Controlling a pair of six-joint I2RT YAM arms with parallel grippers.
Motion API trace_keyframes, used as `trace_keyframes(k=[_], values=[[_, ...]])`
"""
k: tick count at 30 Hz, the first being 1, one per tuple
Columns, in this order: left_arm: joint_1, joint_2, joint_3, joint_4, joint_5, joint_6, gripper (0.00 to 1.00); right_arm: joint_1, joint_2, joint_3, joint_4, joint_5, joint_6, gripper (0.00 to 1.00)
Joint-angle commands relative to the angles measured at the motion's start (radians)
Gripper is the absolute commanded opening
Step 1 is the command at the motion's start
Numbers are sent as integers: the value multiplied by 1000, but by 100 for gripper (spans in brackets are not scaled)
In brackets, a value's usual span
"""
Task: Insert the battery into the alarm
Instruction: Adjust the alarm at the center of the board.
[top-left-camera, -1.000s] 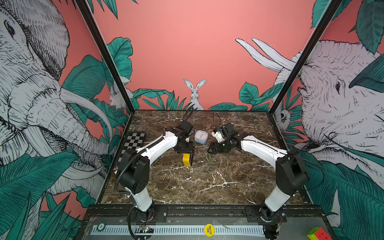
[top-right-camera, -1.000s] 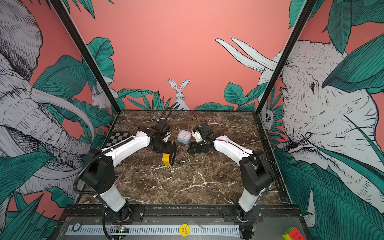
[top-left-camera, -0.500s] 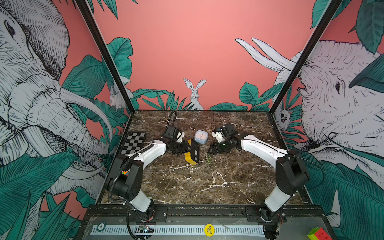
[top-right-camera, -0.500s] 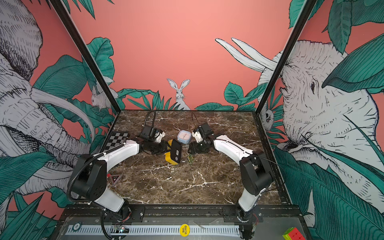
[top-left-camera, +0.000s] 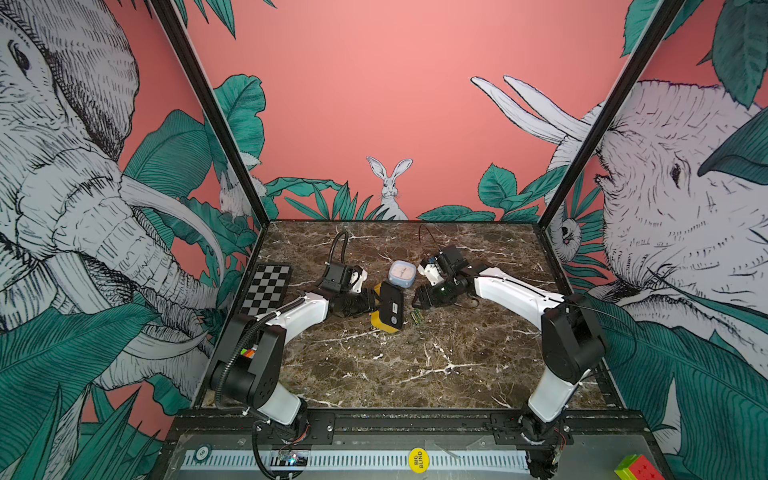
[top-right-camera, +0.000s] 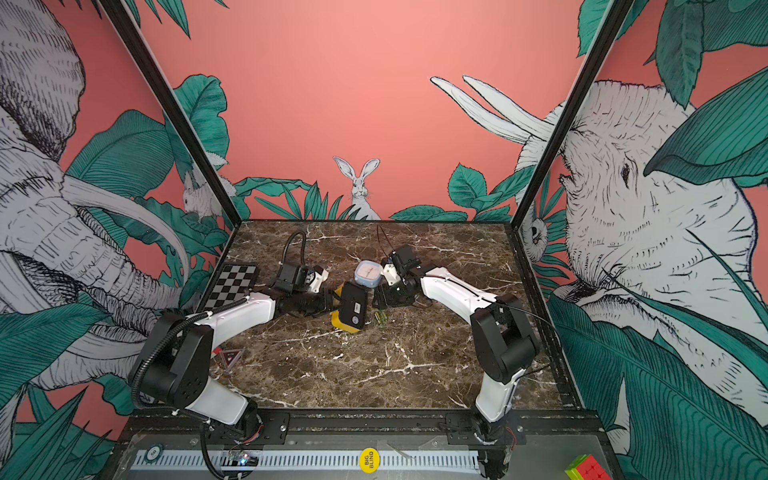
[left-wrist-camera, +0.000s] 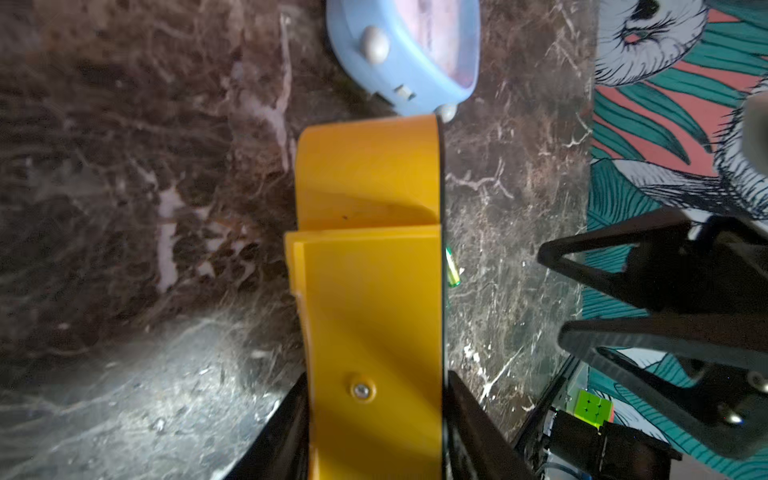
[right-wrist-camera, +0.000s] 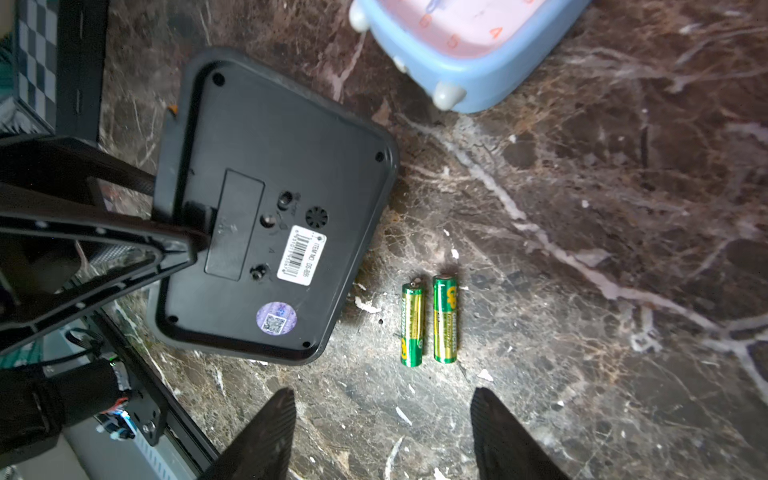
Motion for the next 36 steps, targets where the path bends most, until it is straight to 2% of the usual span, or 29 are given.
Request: trace_keyframes(k=[1,7,14,18,21,24,25,28,36], values=[[10,-16,-29,-22,-14,17,57,29,11,20,8,21,-79,68],[21,-24,-37,-73,-30,58,64,72,-9,-8,52,53,-214,71],[21,-50,-13,-163,-90,114,67,142,-58,-84,131,133,-488,76],[21,-52,100,-269,-160,207,70,194,-82,-154,217,162,-640,77],[23,8,222,-351,-183,286,72,227,-82,-197,273,171,-717,78],[27,102,345,-433,-177,363,72,239,-80,-240,350,202,-743,80],[30,137,378,-449,-169,384,72,240,-81,-253,378,214,-745,84],[46,226,454,-465,-101,427,72,243,-77,-286,453,253,-748,90],[52,373,564,-474,48,491,73,245,-22,-273,511,295,-728,92]])
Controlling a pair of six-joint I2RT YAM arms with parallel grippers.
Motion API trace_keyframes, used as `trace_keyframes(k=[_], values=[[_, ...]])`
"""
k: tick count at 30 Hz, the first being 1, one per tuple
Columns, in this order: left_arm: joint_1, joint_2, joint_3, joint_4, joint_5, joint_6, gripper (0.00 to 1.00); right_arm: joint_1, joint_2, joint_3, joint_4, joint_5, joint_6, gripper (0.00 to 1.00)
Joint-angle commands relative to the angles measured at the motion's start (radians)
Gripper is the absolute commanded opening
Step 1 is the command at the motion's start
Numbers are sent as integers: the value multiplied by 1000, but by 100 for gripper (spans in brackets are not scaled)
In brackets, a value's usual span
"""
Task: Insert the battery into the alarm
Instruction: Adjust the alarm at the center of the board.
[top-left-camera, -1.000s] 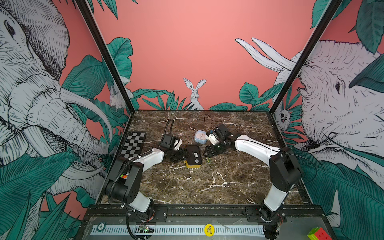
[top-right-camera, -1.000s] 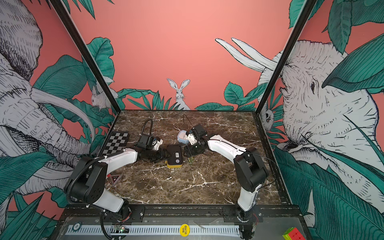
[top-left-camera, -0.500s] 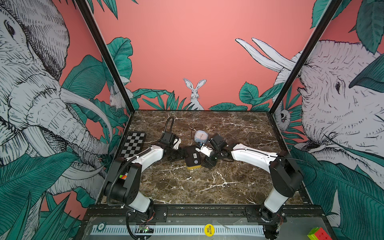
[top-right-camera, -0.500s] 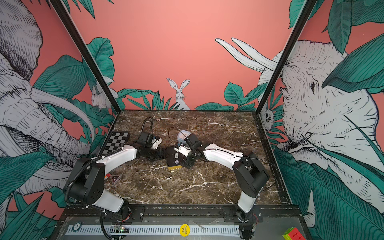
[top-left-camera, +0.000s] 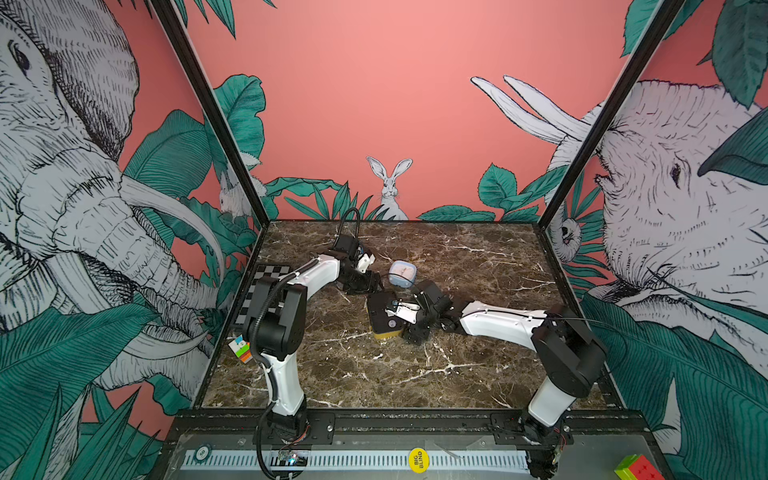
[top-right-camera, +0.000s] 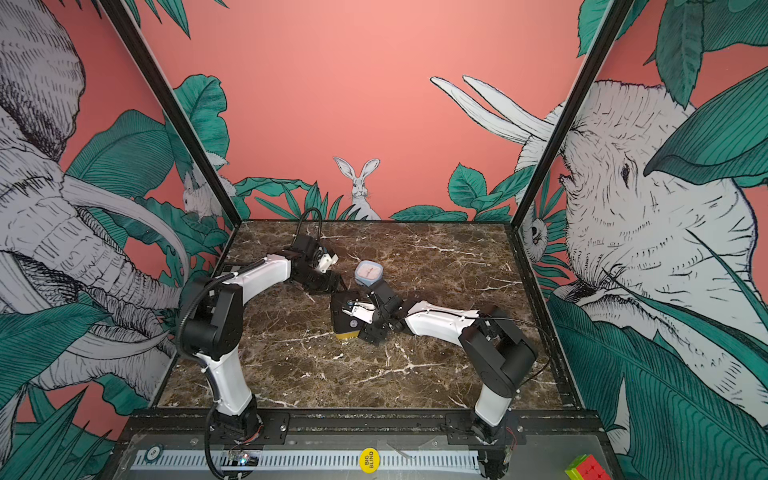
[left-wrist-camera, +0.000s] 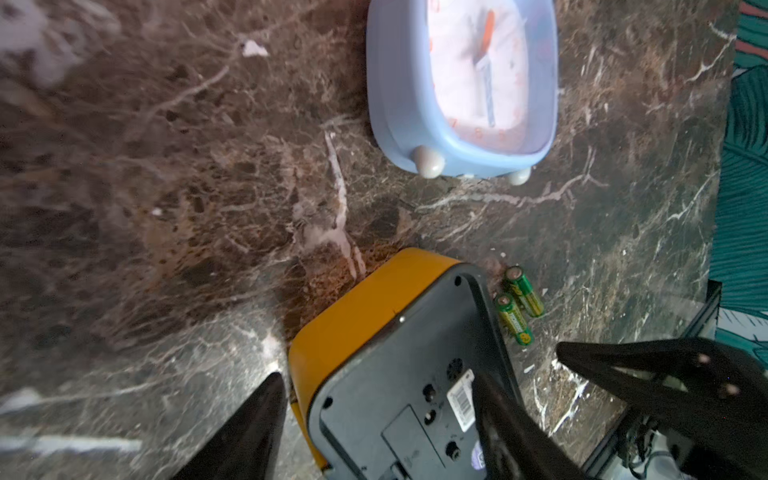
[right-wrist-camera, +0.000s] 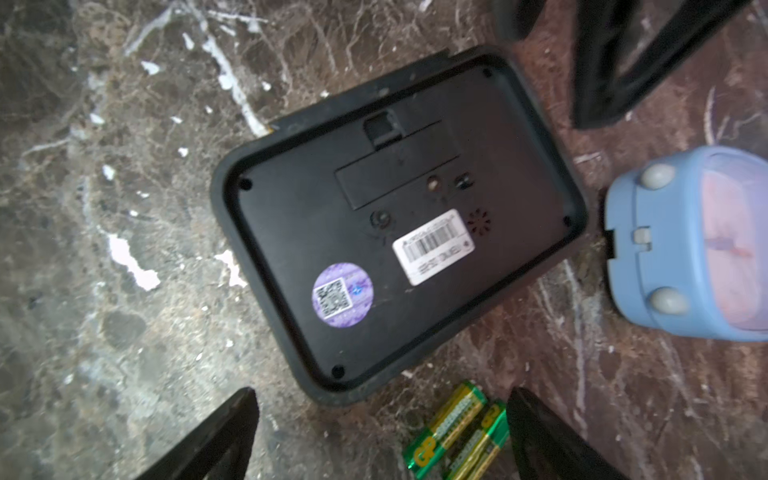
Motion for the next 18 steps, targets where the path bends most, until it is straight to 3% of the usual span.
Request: trace_keyframes(k=[1,11,18], values=[[0,-7,30,-37,112,58,73,2,32,23,54,38,-1,92],[0,-56,-65,22,155,71,72,-2,84,90,-9,135,30,92],[16,-112,-114,76,96,62,72,-5,63,73,-27,23,-25,91]])
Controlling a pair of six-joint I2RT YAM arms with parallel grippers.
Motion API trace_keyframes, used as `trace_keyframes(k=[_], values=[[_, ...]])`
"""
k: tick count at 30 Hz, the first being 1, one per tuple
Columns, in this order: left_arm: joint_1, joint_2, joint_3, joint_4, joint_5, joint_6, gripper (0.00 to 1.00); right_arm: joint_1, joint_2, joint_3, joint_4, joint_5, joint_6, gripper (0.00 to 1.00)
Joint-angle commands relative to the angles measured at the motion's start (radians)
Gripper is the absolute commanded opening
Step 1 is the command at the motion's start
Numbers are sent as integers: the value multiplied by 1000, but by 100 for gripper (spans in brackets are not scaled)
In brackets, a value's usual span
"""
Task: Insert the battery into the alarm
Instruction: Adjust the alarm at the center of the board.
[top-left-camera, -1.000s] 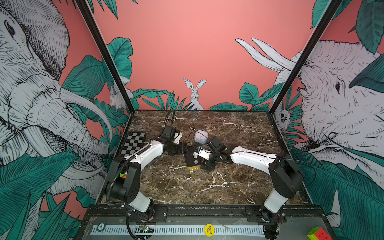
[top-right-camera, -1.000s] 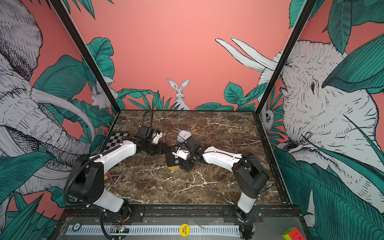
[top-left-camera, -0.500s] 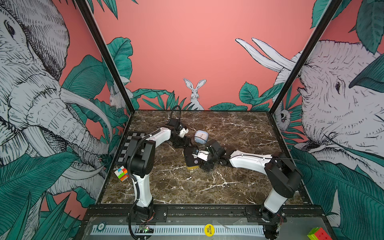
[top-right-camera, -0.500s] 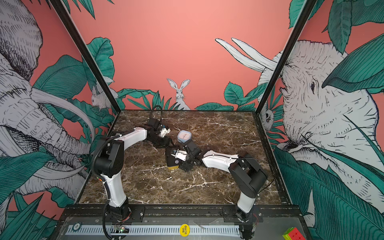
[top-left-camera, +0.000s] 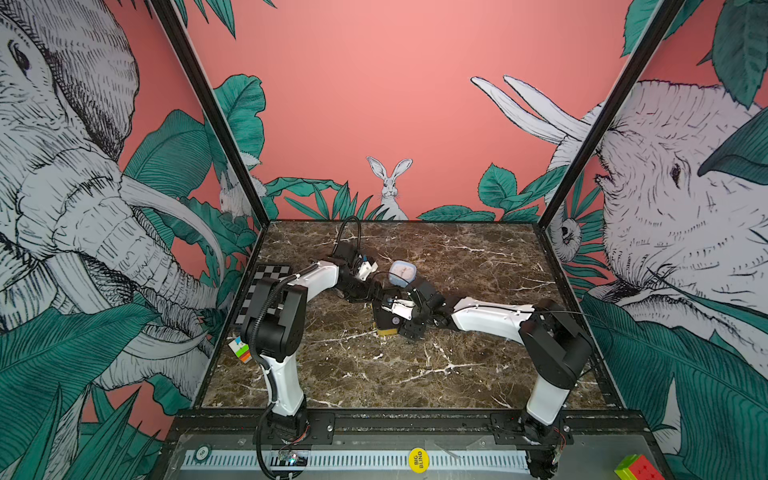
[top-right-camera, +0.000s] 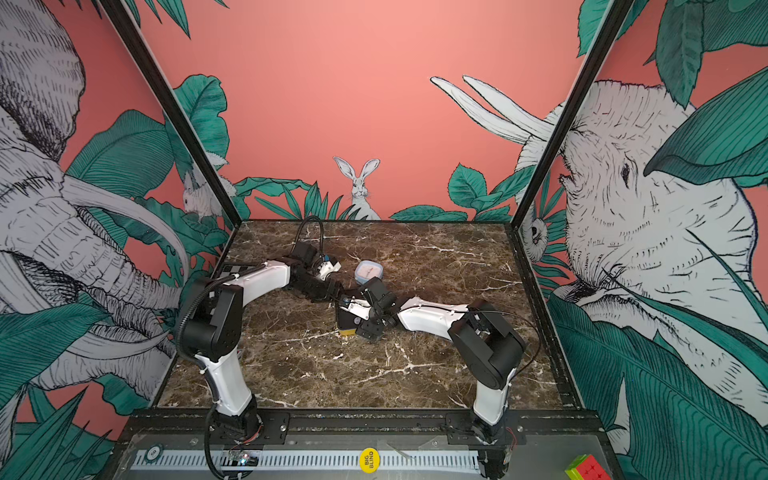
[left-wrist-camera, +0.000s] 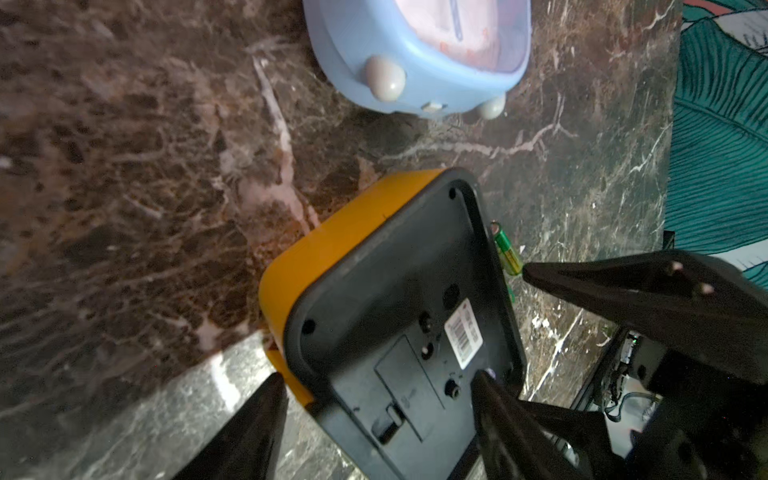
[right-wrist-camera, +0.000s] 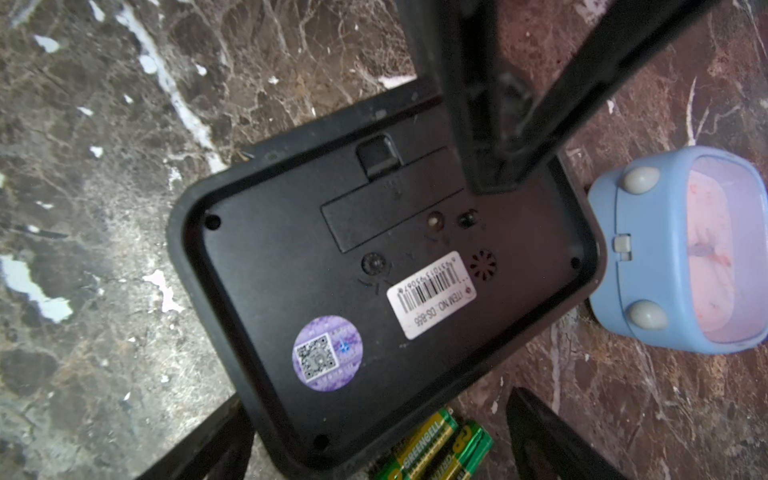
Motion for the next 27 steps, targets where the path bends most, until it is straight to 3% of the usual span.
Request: trace_keyframes(k=[1,10,22,27], values=[[9,-52,12,32,0,13,72,-4,-12,-2,2,-53,-30,91],[9,49,157,-5,33,54,72,-5,28,35,-45,-165,-71,87],[9,75,139,-6,56,96,71,-13,105,108,-58,-149,-81,81],[34,19,53,28,52,76,71,-27,135,150,-49,-157,-109,79]])
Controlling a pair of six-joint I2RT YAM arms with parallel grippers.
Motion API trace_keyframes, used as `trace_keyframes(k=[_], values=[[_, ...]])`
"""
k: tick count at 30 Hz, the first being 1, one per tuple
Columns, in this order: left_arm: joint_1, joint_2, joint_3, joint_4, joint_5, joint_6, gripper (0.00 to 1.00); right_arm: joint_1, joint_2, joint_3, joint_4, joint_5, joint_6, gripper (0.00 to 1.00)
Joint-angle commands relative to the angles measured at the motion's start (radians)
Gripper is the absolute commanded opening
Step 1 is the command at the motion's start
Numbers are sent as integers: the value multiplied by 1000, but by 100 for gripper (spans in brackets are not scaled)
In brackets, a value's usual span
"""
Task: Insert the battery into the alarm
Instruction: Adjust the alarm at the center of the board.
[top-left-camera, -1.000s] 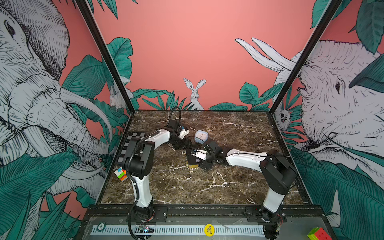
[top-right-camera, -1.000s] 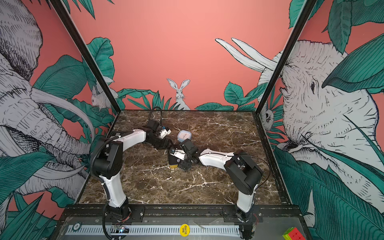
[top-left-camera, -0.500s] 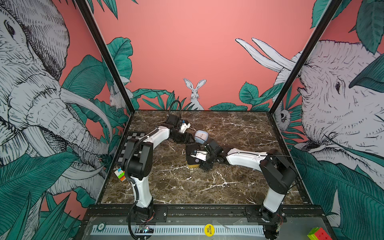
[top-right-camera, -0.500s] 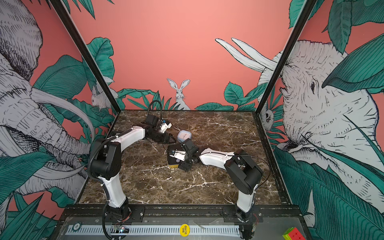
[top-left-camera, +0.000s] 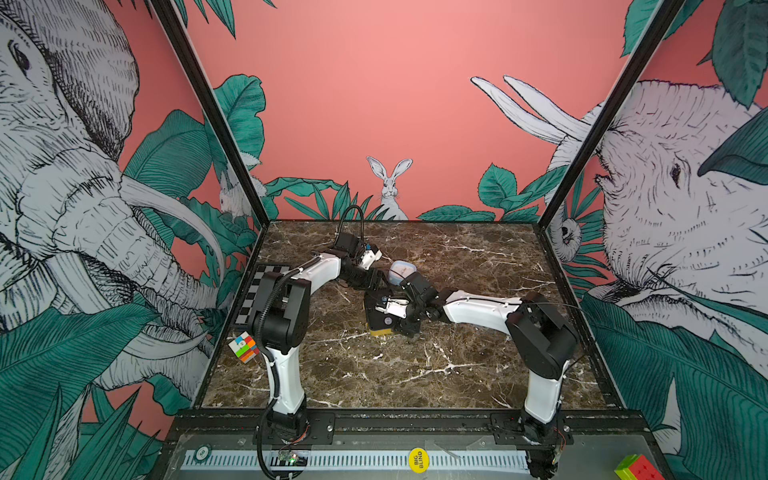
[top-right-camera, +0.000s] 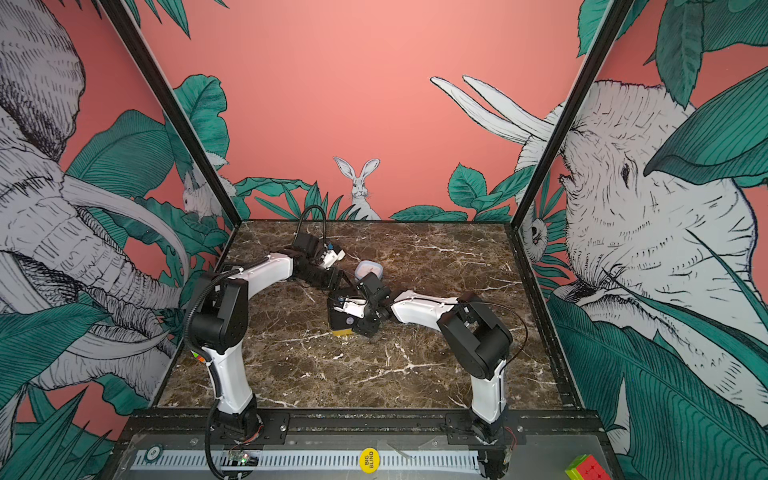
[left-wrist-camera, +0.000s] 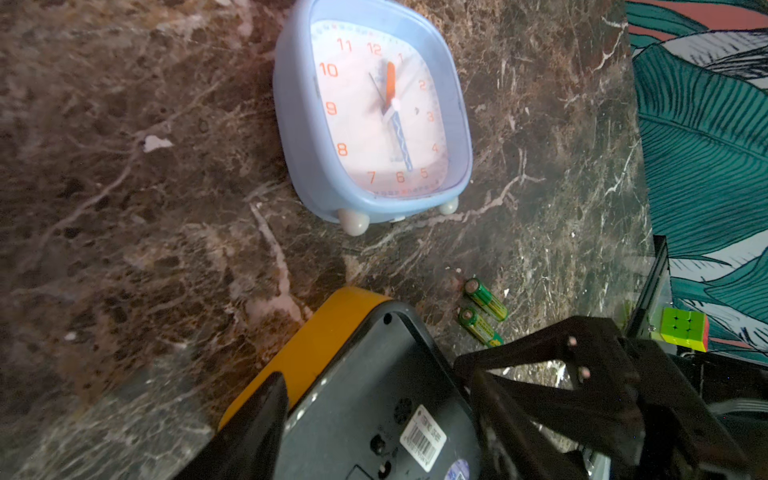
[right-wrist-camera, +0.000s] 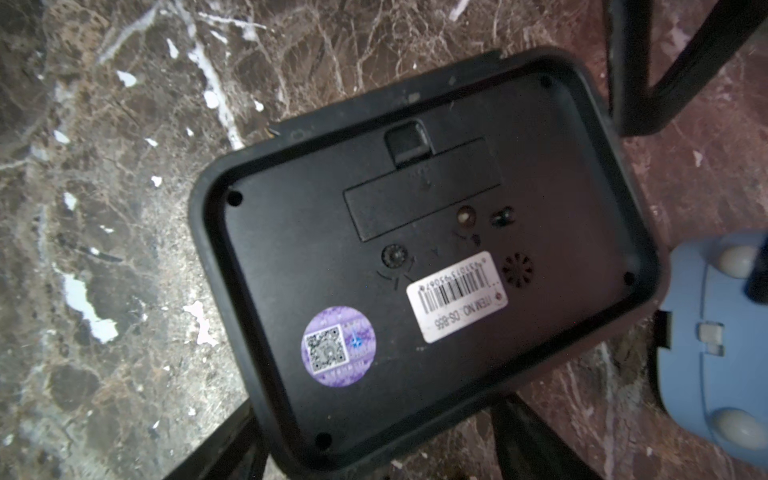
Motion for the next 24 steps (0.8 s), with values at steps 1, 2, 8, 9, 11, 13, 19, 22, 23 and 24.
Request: trace_keyframes(k=[1,2,8,9,11,13,19,22,23,24], values=[[22,-72,-74,-17,18,2,71,-13,30,39,15,-12,-29,79],[29,-84,-95,-7,21,-6,71,-15,35,50,7,-14,-38,79],[47,-162,-171,8,7,-19,70,-23,31,50,33,49,-39,83],[49,-178,-191,18,4,-26,71,-24,31,50,35,67,-30,83],[54,-204,-226,36,-1,-41,71,-31,31,55,37,94,-11,83],[57,-227,-260,49,-11,-58,71,-38,31,56,48,111,17,84],[62,-320,-382,101,-76,-123,71,-53,48,92,45,193,99,86],[65,-380,-452,120,-117,-166,71,-56,68,120,28,240,118,87],[64,-404,-477,125,-129,-180,71,-56,74,120,23,259,124,87],[65,-428,-499,126,-148,-191,71,-55,78,150,18,274,129,87]])
